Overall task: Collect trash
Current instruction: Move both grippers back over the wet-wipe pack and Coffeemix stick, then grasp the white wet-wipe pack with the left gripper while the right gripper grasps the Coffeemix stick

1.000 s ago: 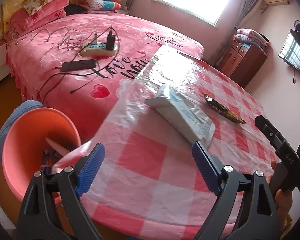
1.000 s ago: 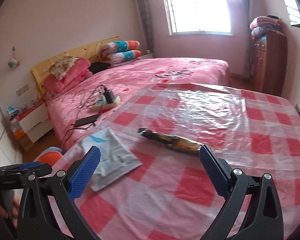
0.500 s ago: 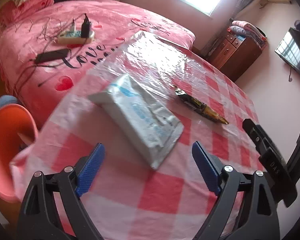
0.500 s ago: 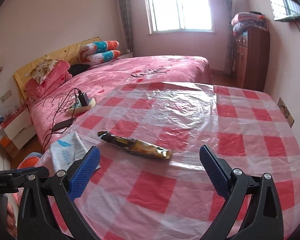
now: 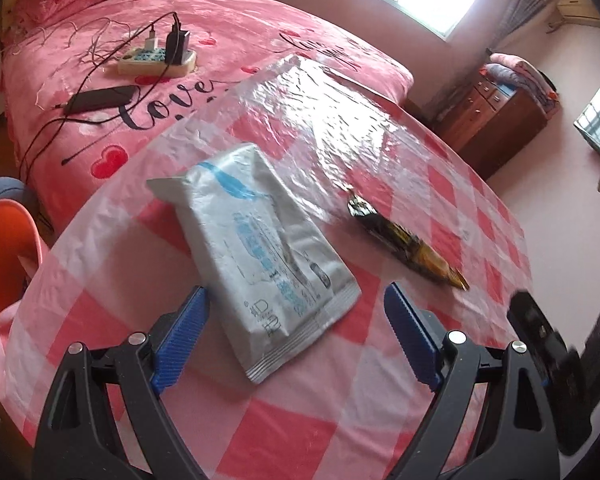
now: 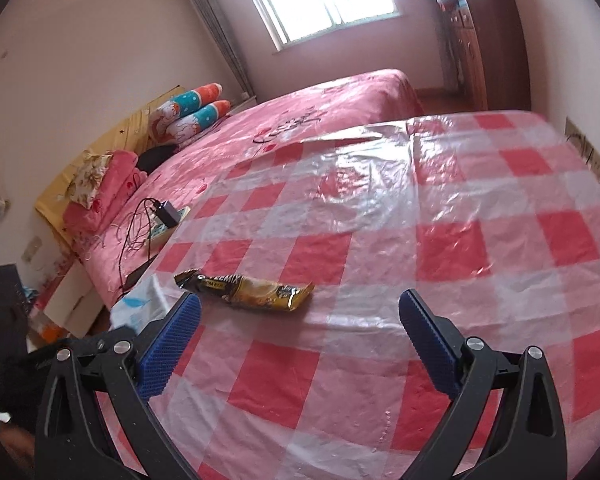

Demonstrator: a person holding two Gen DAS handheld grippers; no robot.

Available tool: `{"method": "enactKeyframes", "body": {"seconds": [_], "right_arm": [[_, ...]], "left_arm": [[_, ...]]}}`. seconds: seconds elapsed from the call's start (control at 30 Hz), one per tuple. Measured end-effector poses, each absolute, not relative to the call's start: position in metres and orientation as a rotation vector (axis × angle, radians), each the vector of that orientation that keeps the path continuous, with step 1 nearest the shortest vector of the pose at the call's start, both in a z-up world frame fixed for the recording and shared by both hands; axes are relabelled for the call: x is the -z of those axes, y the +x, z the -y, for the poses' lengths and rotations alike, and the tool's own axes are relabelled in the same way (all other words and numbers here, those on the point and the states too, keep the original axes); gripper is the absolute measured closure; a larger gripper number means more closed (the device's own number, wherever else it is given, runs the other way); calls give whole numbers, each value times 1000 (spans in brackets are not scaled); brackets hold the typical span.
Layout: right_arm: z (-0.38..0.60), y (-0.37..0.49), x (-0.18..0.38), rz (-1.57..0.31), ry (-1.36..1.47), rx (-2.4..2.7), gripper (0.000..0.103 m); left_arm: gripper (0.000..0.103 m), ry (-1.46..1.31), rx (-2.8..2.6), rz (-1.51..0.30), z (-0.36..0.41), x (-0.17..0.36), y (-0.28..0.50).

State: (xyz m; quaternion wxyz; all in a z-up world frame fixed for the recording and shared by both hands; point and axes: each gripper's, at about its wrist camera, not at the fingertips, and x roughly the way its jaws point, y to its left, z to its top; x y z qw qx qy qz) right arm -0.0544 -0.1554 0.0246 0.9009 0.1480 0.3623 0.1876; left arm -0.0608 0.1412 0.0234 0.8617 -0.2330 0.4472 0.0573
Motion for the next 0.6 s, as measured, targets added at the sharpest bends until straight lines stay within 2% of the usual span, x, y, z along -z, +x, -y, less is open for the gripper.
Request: {"method": "enactKeyframes", "body": {"seconds": [0.6], "right_arm": [[174, -47, -12, -835, 486, -458, 5]], "left_arm": [[14, -248, -292, -980, -128, -15, -1]]}}
